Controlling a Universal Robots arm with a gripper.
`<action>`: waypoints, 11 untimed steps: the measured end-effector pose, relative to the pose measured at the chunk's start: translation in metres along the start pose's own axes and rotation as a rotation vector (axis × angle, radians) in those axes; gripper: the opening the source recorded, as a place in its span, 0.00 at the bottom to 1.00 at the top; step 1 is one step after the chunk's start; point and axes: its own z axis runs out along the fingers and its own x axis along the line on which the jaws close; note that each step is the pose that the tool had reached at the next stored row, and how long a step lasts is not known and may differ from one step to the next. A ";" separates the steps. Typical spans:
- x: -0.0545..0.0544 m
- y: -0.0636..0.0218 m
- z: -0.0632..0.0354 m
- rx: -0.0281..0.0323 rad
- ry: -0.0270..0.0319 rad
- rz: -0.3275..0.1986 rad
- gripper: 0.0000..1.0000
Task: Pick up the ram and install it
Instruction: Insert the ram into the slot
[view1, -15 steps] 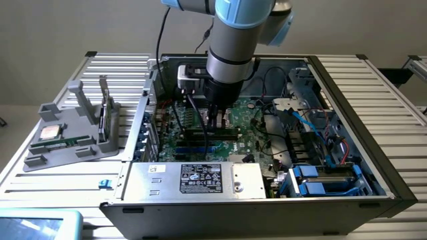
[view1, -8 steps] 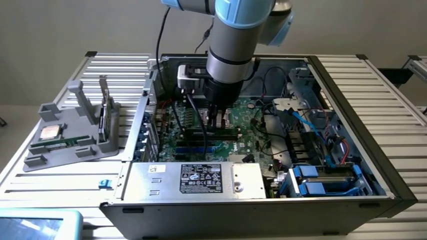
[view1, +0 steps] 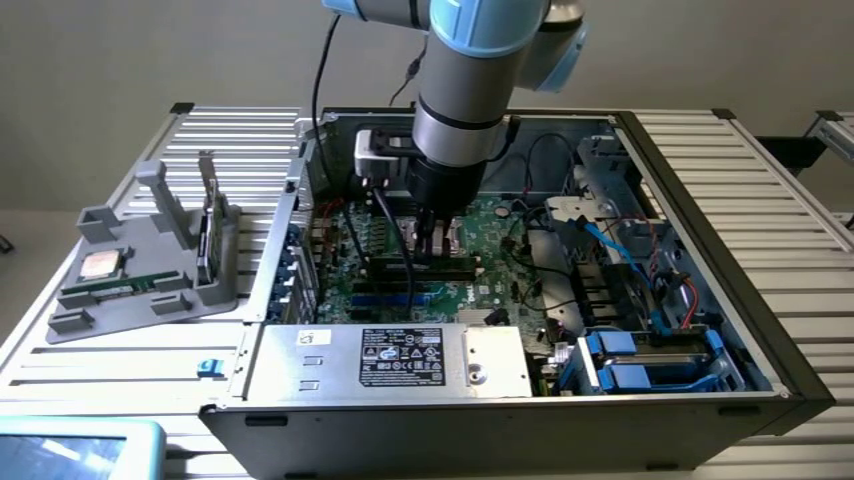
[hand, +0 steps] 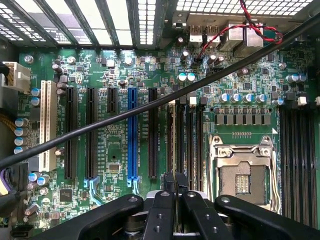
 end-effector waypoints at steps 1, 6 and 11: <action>0.000 0.0000 0.0000 0.0000 0.0000 0.000 0.11; 0.000 0.0000 0.0000 -0.0007 0.0011 -0.009 0.11; 0.000 0.0000 0.0000 -0.0009 0.0016 -0.014 0.11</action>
